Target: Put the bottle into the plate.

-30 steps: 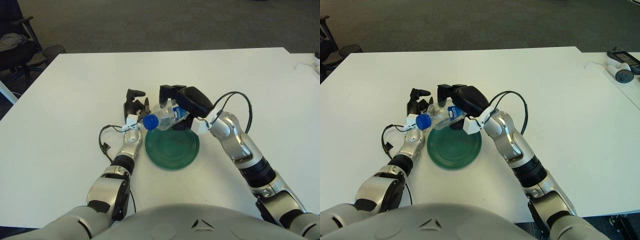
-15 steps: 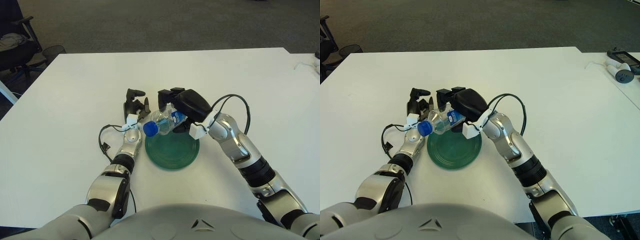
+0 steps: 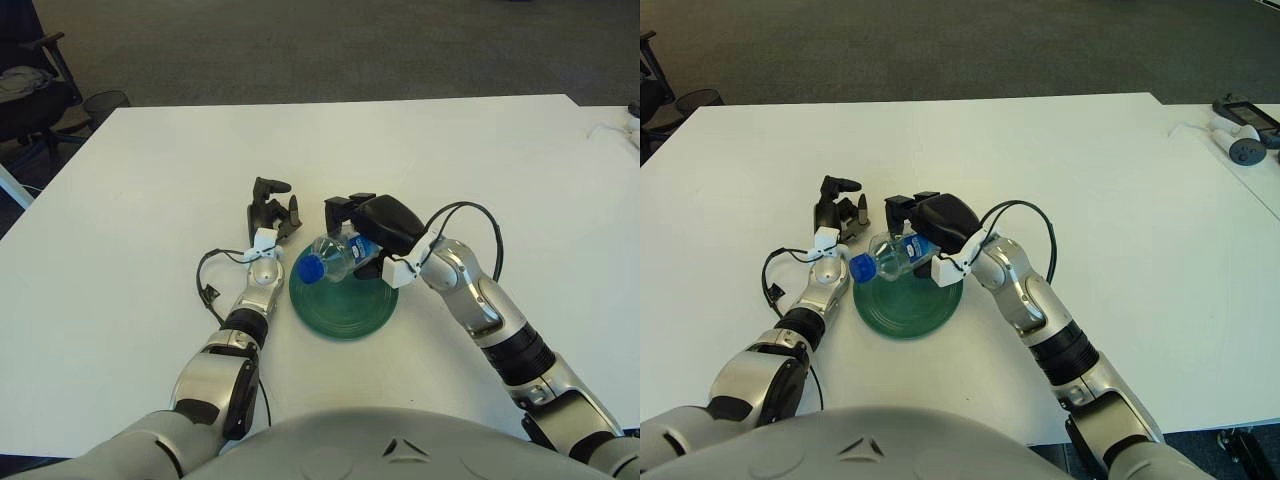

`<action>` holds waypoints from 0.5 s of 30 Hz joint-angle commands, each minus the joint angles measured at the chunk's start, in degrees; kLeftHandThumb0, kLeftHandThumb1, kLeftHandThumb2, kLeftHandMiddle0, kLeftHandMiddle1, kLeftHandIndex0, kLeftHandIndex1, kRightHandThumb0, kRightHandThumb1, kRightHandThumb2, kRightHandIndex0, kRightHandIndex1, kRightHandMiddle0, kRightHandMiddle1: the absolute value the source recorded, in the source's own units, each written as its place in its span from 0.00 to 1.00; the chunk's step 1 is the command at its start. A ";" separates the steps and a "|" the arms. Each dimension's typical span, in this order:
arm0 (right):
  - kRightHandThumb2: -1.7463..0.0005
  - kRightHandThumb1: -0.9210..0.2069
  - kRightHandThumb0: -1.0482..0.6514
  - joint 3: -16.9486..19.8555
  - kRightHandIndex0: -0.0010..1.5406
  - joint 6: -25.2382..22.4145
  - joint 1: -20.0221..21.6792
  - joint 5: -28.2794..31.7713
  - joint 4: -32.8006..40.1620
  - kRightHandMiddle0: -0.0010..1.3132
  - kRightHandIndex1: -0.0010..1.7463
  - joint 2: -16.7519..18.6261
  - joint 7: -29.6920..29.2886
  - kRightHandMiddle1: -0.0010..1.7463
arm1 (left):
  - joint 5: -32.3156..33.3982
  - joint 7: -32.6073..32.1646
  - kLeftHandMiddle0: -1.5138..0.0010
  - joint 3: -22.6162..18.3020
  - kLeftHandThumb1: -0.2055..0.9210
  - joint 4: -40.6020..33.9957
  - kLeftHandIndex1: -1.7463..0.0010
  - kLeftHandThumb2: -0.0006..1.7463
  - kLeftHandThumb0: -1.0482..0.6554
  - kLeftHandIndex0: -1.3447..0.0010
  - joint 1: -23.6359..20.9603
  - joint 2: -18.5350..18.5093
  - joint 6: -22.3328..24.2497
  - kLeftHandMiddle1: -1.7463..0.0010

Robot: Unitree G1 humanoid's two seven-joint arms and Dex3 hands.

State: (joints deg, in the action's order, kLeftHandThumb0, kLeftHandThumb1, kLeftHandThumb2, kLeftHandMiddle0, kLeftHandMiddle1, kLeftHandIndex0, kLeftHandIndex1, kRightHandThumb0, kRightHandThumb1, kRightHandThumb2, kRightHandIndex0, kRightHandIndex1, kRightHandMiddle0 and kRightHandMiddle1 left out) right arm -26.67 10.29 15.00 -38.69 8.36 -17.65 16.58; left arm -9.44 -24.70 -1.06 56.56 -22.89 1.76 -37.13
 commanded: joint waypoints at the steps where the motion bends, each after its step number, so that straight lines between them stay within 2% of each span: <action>1: 0.14 0.69 0.61 0.35 0.49 -0.62 0.29 1.00 -0.18 0.41 0.98 -0.62 1.86 0.97 | 0.14 0.80 0.41 0.04 0.73 1.63 0.00 0.54 0.38 0.71 3.98 -0.17 2.99 0.00; 6: 0.25 0.55 0.61 0.89 0.41 -0.01 0.23 1.91 -0.07 0.34 1.00 -1.43 3.17 0.94 | 0.35 1.40 0.41 -0.13 0.73 1.14 0.00 0.53 0.38 0.71 4.19 -0.07 3.17 0.00; 7: 0.30 0.49 0.61 1.01 0.38 0.15 0.45 2.15 -0.11 0.30 1.00 -1.71 3.52 0.94 | 0.38 1.47 0.41 -0.17 0.73 1.11 0.00 0.53 0.38 0.71 4.21 -0.05 3.16 0.00; 8: 0.35 0.43 0.57 1.14 0.35 0.24 0.99 2.41 -0.12 0.30 1.00 -2.14 4.24 0.94 | 0.40 1.51 0.41 -0.20 0.74 1.14 0.00 0.53 0.38 0.71 4.20 -0.04 3.13 0.00; 10: 0.53 0.23 0.47 1.23 0.26 0.27 2.05 2.62 -0.09 0.28 1.00 -2.87 5.69 0.95 | 0.42 1.59 0.41 -0.27 0.74 1.21 0.00 0.53 0.38 0.72 4.16 -0.04 3.08 0.00; 11: 0.56 0.20 0.45 1.24 0.24 0.25 2.53 2.65 -0.06 0.27 0.97 -3.18 6.37 0.95 | 0.43 1.64 0.42 -0.30 0.74 1.24 0.00 0.52 0.38 0.72 4.14 -0.04 3.06 0.00; 12: 0.66 0.14 0.35 0.93 0.24 0.19 2.78 2.19 0.13 0.22 0.87 -3.65 7.23 0.93 | 0.43 1.68 0.42 -0.33 0.74 1.25 0.00 0.52 0.38 0.72 4.13 -0.04 3.07 0.00; 13: 0.72 0.09 0.28 0.70 0.22 0.15 2.92 1.87 0.27 0.15 0.81 -3.97 7.83 0.93 | 0.43 1.71 0.42 -0.35 0.74 1.25 0.00 0.52 0.38 0.72 4.13 -0.03 3.08 0.00; 14: 0.74 0.07 0.26 0.32 0.21 -0.40 3.19 1.27 0.58 0.13 0.79 -4.51 9.22 0.93 | 0.30 1.59 0.42 -0.31 0.74 1.26 0.00 0.52 0.38 0.72 4.11 -0.06 3.13 0.00; 15: 0.76 0.05 0.22 0.07 0.20 -0.82 3.41 0.89 0.80 0.08 0.72 -4.88 10.22 0.91 | 0.21 1.49 0.42 -0.29 0.74 1.27 0.00 0.52 0.38 0.72 4.10 -0.08 3.17 0.00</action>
State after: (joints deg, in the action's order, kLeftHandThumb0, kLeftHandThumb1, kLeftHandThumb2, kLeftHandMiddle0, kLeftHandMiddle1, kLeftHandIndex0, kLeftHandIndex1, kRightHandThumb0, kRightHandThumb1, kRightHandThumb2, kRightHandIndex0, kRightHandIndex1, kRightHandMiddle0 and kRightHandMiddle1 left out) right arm -26.29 10.11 16.68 -36.98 8.40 -21.20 24.06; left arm -9.44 -23.49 -1.22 55.47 -22.33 1.78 -36.36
